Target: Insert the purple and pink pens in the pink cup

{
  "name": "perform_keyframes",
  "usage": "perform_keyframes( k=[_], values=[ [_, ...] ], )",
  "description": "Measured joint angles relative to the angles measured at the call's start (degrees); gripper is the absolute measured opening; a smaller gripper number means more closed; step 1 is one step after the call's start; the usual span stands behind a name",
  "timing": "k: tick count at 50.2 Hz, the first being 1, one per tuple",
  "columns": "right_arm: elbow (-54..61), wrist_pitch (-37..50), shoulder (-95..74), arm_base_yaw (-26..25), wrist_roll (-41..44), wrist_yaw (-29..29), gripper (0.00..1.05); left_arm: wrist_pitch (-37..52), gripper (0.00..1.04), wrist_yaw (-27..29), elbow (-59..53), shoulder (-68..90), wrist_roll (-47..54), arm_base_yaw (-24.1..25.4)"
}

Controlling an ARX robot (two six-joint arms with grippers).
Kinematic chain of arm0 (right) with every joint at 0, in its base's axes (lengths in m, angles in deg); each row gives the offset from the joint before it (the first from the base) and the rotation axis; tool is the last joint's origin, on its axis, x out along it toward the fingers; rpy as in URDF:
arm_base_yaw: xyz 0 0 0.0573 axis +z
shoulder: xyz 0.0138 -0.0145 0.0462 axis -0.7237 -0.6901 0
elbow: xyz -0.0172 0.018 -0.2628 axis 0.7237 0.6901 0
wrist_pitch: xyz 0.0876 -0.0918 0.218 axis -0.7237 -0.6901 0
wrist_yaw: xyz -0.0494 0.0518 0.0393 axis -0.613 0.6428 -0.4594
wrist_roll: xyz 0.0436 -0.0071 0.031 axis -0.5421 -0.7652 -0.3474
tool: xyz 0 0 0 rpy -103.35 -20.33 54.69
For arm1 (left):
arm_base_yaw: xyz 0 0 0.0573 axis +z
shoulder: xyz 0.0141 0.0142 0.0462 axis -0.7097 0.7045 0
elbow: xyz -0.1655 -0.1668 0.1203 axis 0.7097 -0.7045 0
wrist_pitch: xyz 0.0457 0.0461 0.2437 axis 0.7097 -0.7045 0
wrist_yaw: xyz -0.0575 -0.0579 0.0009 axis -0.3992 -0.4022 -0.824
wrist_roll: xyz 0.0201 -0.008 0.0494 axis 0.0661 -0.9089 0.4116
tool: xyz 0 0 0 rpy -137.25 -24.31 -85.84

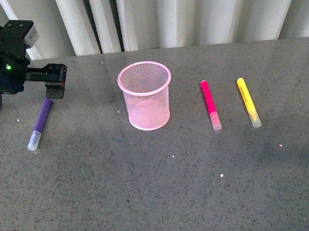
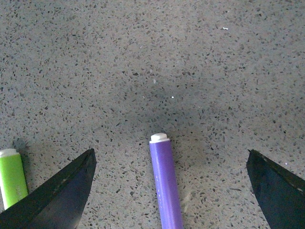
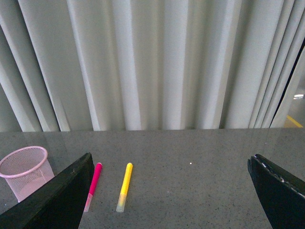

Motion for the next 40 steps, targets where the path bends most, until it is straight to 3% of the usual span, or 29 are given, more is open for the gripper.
perform_keyframes(
  k=[40],
  values=[
    [0.0, 0.0, 0.0, 0.0, 0.0, 0.0, 0.98, -0.7, 0.98, 0.3, 2.7, 5.8, -2.4, 0.2]
  ],
)
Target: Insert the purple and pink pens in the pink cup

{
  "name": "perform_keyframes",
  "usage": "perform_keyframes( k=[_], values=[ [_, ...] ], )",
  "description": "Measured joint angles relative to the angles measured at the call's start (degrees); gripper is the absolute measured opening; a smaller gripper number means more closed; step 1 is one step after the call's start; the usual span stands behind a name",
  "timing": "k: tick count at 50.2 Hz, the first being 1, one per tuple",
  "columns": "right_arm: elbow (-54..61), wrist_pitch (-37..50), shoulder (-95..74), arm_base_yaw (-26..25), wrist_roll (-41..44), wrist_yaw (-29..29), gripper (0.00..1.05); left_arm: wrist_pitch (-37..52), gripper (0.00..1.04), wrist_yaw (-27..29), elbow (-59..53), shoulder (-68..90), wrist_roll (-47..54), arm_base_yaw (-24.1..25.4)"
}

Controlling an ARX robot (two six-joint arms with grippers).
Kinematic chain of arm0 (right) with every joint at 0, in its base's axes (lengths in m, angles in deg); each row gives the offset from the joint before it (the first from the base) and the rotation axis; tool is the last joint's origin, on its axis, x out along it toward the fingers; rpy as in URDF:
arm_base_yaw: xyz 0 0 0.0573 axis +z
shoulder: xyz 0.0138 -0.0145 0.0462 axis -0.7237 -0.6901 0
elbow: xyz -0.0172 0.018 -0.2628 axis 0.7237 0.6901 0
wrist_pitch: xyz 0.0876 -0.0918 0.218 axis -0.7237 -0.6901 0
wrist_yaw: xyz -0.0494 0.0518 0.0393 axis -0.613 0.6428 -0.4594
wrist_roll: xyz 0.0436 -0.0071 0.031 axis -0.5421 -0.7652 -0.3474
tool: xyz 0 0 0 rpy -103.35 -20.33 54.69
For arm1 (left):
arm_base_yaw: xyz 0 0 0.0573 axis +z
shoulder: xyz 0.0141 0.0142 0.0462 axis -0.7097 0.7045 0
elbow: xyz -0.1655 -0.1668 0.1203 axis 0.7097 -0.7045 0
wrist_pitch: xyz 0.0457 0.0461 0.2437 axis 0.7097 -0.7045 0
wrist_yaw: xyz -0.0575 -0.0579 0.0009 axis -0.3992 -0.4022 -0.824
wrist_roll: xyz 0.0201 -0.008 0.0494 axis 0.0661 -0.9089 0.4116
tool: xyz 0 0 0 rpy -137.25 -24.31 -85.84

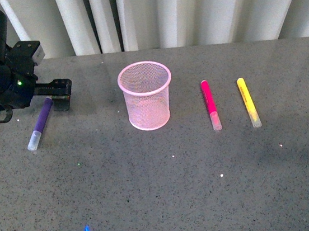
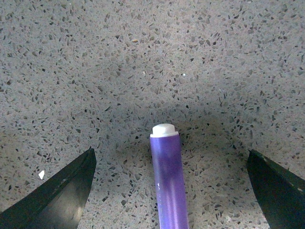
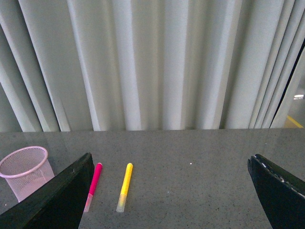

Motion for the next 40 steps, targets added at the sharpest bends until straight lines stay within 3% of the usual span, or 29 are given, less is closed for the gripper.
perform_keyframes(
  k=[15, 36, 40],
  values=[
    [0.0, 0.0, 0.0, 0.0, 0.0, 0.0, 0.98, -0.7, 0.98, 0.1, 1.7, 1.3, -0.7, -0.3],
    [0.0, 0.0, 0.0, 0.0, 0.0, 0.0, 0.98, -1.9, 0.2, -0.7, 1.3, 1.2, -1.6, -0.3],
    [0.0, 0.0, 0.0, 0.0, 0.0, 0.0, 0.98, -1.8, 0.13, -0.5, 1.0, 0.9, -1.8, -0.4]
  ],
)
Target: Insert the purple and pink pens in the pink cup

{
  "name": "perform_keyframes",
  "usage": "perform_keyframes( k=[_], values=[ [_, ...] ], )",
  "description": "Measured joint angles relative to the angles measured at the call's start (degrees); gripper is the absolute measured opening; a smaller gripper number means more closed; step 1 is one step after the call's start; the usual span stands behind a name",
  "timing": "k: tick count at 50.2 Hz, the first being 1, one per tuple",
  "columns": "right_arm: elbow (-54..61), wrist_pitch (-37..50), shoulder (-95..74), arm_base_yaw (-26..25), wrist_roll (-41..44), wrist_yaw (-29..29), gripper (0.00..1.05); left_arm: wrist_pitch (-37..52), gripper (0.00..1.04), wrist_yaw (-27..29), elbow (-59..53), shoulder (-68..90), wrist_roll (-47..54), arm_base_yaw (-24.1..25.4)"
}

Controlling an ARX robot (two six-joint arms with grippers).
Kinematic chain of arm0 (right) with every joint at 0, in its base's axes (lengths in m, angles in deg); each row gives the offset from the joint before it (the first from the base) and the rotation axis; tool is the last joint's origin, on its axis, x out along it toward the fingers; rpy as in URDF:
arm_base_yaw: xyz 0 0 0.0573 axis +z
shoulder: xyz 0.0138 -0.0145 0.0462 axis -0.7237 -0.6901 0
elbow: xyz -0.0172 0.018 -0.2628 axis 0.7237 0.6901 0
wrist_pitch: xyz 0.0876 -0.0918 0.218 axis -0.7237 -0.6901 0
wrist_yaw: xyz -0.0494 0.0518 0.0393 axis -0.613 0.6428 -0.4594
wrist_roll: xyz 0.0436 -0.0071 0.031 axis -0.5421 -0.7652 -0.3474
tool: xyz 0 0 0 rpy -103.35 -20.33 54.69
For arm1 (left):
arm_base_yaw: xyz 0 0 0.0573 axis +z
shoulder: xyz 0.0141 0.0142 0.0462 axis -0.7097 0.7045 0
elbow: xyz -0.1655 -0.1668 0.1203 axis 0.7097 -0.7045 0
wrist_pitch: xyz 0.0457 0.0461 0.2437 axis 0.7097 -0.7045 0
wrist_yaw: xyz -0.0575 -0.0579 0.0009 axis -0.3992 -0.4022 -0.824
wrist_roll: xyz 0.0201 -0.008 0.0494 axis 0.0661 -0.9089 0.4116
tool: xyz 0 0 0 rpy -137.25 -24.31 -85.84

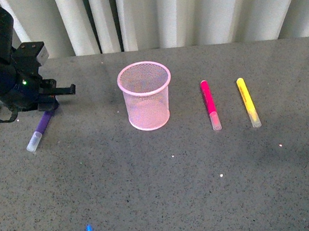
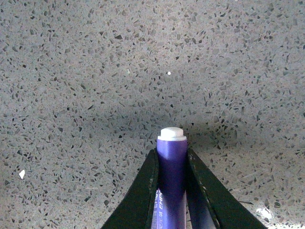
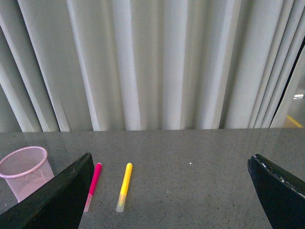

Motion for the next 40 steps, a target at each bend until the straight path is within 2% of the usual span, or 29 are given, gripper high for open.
perform_keyframes(
  k=[11, 21, 25, 32, 35, 40],
  values=[
    [0.0, 0.0, 0.0, 0.0, 0.0, 0.0, 0.98, 3.1, 0.13, -3.7, -3.4, -2.0, -4.3, -0.3],
    [0.0, 0.0, 0.0, 0.0, 0.0, 0.0, 0.98, 10.6, 0.13, -9.3, -8.7, -9.8, -11.3, -1.9],
    [0.0, 0.0, 0.0, 0.0, 0.0, 0.0, 0.98, 18.1, 0.13, -9.3, -11.5, -15.6, -14.3, -3.2],
    [0.0, 0.0, 0.0, 0.0, 0.0, 0.0, 0.98, 39.9, 0.13, -8.1, -19.8, -22.4, -21.4, -6.2],
    [0.0, 0.0, 0.0, 0.0, 0.0, 0.0, 0.98, 47.8, 0.13, -5.0, -22.4, -22.8, -27.5, -8.2],
    [0.0, 0.0, 0.0, 0.0, 0.0, 0.0, 0.98, 57.7, 0.13, -0.1, -25.9, -21.5, -29.7, -12.2]
  ],
)
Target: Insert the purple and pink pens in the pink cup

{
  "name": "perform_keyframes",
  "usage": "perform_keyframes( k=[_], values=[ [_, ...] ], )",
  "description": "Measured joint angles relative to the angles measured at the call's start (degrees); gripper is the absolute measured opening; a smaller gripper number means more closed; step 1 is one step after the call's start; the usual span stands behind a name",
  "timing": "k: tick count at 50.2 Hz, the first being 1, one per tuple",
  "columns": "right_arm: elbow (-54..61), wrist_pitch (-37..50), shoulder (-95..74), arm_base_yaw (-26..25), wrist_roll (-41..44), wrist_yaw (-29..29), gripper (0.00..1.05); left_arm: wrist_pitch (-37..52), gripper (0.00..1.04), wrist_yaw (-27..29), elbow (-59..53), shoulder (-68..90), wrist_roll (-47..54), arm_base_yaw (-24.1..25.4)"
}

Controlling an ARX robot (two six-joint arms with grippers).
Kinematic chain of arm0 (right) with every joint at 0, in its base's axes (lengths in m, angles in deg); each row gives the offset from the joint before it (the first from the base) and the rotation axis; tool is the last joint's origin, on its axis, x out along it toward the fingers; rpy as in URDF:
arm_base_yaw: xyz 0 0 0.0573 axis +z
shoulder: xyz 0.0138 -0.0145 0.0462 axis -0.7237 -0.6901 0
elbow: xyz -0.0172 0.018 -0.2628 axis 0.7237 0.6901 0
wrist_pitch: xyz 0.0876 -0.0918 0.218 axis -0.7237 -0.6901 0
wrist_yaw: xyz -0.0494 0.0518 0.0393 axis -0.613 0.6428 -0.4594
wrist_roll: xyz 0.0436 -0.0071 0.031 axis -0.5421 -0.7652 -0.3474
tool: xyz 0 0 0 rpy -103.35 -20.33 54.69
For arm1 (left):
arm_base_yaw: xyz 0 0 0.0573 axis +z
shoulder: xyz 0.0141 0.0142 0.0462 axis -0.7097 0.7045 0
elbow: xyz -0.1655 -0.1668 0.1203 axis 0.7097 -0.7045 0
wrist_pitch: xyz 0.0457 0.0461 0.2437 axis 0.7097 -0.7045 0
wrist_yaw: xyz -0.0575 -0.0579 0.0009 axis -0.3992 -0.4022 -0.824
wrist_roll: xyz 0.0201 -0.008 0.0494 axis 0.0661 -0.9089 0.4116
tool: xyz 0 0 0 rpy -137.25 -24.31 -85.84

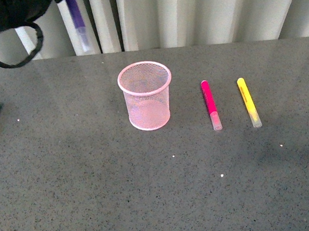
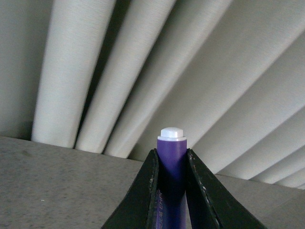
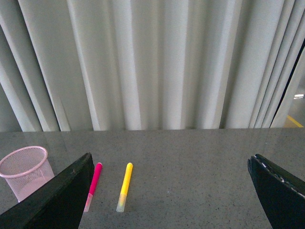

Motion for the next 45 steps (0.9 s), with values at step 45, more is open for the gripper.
perform_keyframes(
  k=[45],
  values=[
    [0.0, 0.0, 0.0, 0.0, 0.0, 0.0, 0.98, 6.8, 0.13, 7.3, 4.0, 11.9, 0.0, -8.7]
  ],
)
